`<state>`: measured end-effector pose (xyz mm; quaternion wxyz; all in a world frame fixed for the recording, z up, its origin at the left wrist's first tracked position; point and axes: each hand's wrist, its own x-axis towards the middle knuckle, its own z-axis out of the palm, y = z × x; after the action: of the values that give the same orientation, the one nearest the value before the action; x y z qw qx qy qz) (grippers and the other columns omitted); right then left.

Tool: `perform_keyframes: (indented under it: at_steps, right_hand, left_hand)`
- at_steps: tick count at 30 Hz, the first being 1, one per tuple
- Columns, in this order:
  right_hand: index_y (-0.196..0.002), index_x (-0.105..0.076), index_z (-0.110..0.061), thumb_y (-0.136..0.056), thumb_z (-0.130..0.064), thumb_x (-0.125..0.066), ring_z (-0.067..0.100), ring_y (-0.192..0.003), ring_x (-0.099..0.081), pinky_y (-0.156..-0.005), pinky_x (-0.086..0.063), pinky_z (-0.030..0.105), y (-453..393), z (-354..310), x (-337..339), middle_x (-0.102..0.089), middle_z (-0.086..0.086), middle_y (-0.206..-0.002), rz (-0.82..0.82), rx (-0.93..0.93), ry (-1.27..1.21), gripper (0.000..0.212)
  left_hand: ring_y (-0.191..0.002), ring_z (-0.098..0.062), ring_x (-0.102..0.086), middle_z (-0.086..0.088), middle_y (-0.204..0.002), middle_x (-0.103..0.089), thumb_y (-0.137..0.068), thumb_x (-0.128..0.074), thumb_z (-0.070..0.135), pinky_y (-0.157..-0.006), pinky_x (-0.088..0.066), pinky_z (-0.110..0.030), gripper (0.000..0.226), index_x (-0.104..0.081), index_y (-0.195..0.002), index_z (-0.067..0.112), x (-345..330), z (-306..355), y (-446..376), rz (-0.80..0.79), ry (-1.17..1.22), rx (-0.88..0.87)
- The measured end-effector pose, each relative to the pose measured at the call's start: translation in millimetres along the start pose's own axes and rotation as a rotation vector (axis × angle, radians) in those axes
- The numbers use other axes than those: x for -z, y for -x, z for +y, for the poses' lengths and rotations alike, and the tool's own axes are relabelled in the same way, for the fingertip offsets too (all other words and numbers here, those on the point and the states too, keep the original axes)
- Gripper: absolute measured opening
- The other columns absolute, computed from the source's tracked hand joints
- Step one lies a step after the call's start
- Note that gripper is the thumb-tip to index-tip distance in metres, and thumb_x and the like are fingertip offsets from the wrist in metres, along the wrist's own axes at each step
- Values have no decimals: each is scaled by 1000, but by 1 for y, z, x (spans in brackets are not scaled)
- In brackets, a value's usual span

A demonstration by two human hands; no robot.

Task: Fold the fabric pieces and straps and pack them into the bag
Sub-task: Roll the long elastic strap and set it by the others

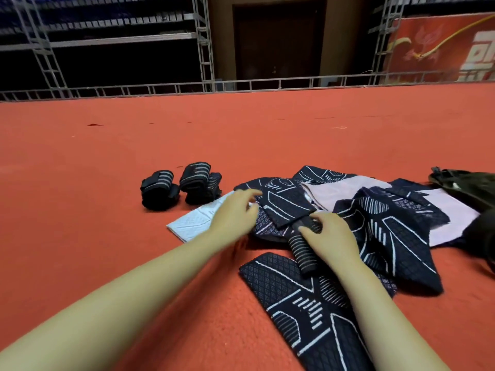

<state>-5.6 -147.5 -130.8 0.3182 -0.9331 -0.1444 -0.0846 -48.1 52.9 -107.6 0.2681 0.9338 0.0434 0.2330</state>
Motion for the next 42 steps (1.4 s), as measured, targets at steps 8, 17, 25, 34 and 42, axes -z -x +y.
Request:
perform_keyframes:
  at_steps: [8, 17, 25, 34, 42]
  right_hand:
    - [-83, -68, -16, -83, -26, -63, 19, -80, -62, -75, -48, 38, 7, -15, 8, -68, 5, -81, -15, 23, -751, 11]
    - [-107, -65, -9, -88, -2, -60, 16, -84, -68, -71, -54, 23, 21, -45, -1, -72, 8, -94, -76, 78, -1048, 21]
    - [-112, -62, -16, -90, 0, -57, -3, -63, -60, -59, -45, 11, 26, -48, -4, -65, -10, -71, -40, 139, -1088, 27]
    - [-107, -63, -25, -89, -7, -60, 0, -79, -65, -73, -51, 16, 29, -48, -9, -70, -4, -90, 16, 187, -902, 26]
    - [-99, -67, -22, -98, -20, -47, 2, -89, -63, -82, -49, 21, 26, -48, -10, -70, -6, -93, 3, 176, -934, 20]
  left_hand:
    - [-103, -7, -58, 9, -108, -66, -95, -48, 13, -95, -43, -24, 27, -62, -115, 24, -42, 34, 53, 166, 409, 106]
    - [-95, 5, -57, 9, -107, -64, -93, -54, 11, -81, -39, -5, 22, -65, -108, 23, -19, 45, 54, 398, 734, 184]
    - [-75, -5, -56, 10, -90, -65, -89, -60, 20, -70, -42, -14, 23, -63, -103, 38, -14, 33, 58, 283, 523, 159]
    - [-76, 2, -53, 14, -85, -62, -84, -66, 10, -73, -40, -9, 37, -61, -106, 39, -11, 39, 61, 312, 590, 115]
    - [-88, 1, -60, 19, -90, -67, -81, -63, 17, -82, -44, -12, 29, -65, -100, 40, -7, 39, 61, 227, 705, 57]
